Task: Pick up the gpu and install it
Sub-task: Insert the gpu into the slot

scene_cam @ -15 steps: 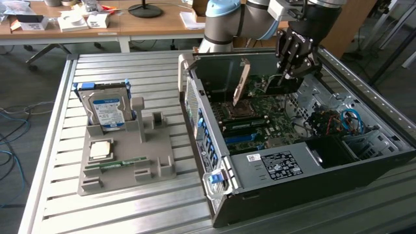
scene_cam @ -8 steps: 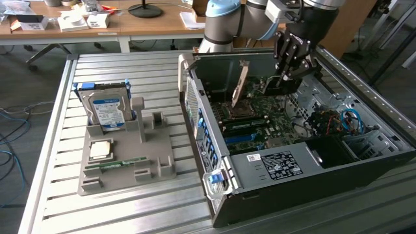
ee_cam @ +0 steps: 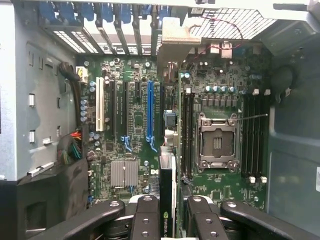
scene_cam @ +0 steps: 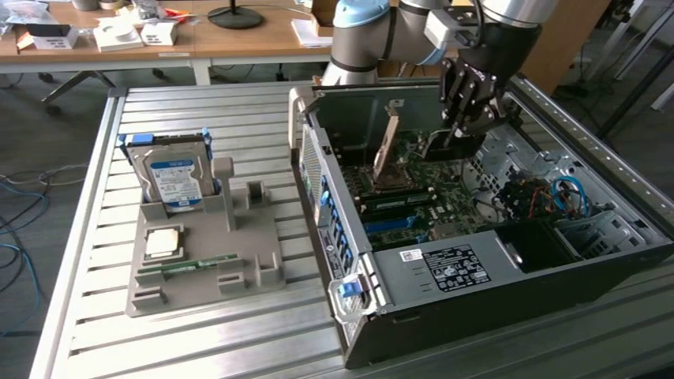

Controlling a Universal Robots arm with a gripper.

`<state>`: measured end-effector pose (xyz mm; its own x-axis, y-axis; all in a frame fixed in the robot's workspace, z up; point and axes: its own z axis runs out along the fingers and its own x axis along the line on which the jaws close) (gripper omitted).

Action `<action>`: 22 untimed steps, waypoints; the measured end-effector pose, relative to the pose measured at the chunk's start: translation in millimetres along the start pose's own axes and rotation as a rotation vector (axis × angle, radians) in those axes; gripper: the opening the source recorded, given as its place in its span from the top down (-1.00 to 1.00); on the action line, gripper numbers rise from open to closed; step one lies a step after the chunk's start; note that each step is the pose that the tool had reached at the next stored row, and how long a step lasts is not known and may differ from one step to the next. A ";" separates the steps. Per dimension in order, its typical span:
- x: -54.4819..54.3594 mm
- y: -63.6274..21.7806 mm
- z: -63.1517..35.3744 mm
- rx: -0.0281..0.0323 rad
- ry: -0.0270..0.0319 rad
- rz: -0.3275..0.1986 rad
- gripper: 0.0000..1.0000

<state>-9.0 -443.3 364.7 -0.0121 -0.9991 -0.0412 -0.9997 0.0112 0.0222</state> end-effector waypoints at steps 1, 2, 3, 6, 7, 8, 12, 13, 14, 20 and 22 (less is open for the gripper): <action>0.0 0.0 1.2 0.0000 0.0000 0.000 0.48; 0.1 0.1 2.5 -0.0001 0.0000 0.000 0.48; 0.1 0.3 4.1 0.0000 0.0000 0.000 0.48; 0.3 1.1 8.6 0.0000 -0.0001 0.000 0.48; 0.4 1.6 10.2 0.0001 -0.0001 0.000 0.48; 0.5 2.0 11.6 0.0003 0.0000 0.000 0.48; 0.6 3.0 14.5 0.0012 0.0001 0.000 0.48; 0.6 3.0 14.5 0.0012 0.0000 0.000 0.48; 0.6 3.1 14.5 0.0012 0.0001 0.000 0.48; 0.9 3.0 20.8 0.0029 -0.0015 0.000 0.48; 1.0 3.1 24.0 0.0042 -0.0020 0.000 0.48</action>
<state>-12.6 -443.2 340.8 -0.0119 -0.9990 -0.0432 -0.9998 0.0111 0.0180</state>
